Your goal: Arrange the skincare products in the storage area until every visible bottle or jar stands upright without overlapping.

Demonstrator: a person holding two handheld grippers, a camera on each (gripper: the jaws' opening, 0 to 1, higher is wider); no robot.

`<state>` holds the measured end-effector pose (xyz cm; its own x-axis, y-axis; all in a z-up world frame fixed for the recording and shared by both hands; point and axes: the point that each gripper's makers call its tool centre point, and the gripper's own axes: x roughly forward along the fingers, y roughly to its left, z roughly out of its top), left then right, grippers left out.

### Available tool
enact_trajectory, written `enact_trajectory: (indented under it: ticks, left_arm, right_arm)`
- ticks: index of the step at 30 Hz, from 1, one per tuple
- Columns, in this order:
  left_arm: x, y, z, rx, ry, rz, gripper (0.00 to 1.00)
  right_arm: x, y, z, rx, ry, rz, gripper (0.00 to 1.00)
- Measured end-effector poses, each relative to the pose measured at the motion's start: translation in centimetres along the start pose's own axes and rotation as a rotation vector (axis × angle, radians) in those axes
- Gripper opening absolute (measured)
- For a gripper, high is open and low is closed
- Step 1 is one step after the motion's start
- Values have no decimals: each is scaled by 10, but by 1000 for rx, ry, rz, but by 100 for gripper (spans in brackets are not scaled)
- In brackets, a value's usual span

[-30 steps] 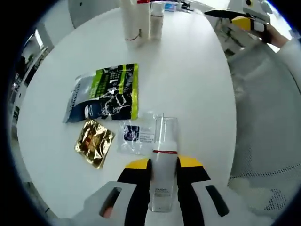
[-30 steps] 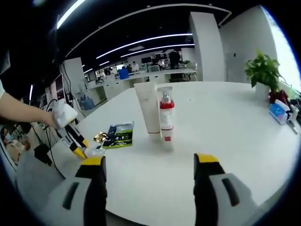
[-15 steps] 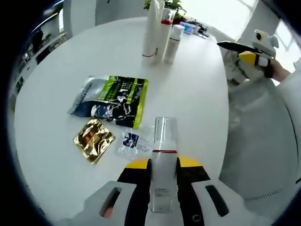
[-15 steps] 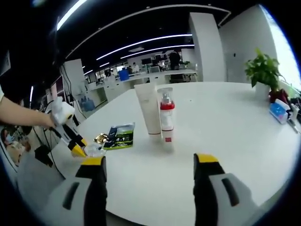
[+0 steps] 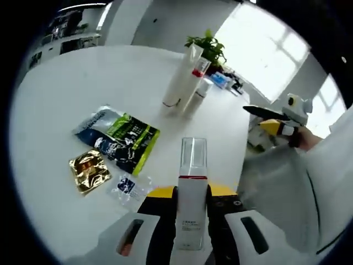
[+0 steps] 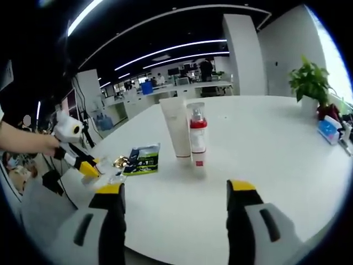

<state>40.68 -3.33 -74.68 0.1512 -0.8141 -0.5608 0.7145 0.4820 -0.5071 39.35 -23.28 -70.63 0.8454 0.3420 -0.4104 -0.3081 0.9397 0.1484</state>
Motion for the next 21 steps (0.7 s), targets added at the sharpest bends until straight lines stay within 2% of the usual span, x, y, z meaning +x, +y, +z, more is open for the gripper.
enact_trajectory:
  ticks: [16,18,21]
  left_arm:
    - [-2,-41,27,-78,-155,-99,17]
    - [-4,-46,30,-85,-174,-108,17]
    - [-5,-53,33,-96,-195,-131,17]
  right_arm:
    - [0,5,1,2,-6,28,75]
    - [0,8,3,16,-13,51,75]
    - [-1,21,11,97,-59,149,72]
